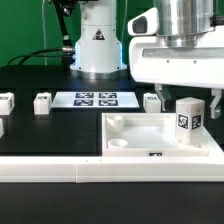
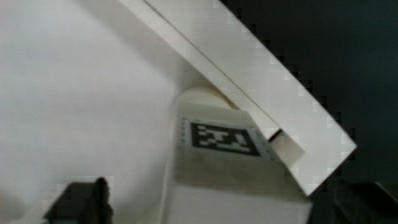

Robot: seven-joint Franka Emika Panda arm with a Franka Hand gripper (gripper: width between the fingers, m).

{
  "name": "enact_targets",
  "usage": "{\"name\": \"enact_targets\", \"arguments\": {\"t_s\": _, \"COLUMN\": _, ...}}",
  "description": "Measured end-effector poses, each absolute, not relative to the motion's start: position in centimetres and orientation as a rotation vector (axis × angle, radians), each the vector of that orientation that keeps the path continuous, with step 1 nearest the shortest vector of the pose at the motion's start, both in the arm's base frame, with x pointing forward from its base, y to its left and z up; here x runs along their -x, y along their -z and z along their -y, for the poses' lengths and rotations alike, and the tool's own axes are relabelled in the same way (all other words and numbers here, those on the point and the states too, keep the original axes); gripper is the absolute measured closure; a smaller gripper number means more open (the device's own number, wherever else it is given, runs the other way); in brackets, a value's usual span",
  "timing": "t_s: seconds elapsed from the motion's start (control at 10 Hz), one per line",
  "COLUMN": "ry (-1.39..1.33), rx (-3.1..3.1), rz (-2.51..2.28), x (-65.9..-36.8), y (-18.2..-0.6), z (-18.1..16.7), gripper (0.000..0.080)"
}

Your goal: Assemble square table

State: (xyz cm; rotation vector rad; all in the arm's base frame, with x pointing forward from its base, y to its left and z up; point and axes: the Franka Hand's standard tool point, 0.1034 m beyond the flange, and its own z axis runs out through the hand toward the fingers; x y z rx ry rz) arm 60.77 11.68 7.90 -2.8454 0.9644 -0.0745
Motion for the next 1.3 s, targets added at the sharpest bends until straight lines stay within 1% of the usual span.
{"name": "enact_targets", "arguments": {"t_s": 0.5, "ry": 0.115, "rx": 2.995, "rz": -0.306, "x": -60.67, "y": -7.97, "z": -12.61, "gripper": 0.0151}}
{"name": "enact_targets", "arguments": {"t_s": 1.0, "ry": 0.149, "rx": 3.055, "rz": 0.274, "x": -60.71, "y": -7.99, "z": -12.50, "gripper": 0.0151}}
{"name": "enact_targets", "arguments": {"t_s": 1.1, "ry": 0.158, "rx": 3.047, "rz": 0.432, "x": -60.78, "y": -8.00, "z": -12.26, "gripper": 0.0151}}
{"name": "enact_targets", "arguments": {"t_s": 1.3, "ry": 0.161, "rx": 3.031, "rz": 0.596, "x": -60.85, "y": -7.97, "z": -11.64, "gripper": 0.0151}}
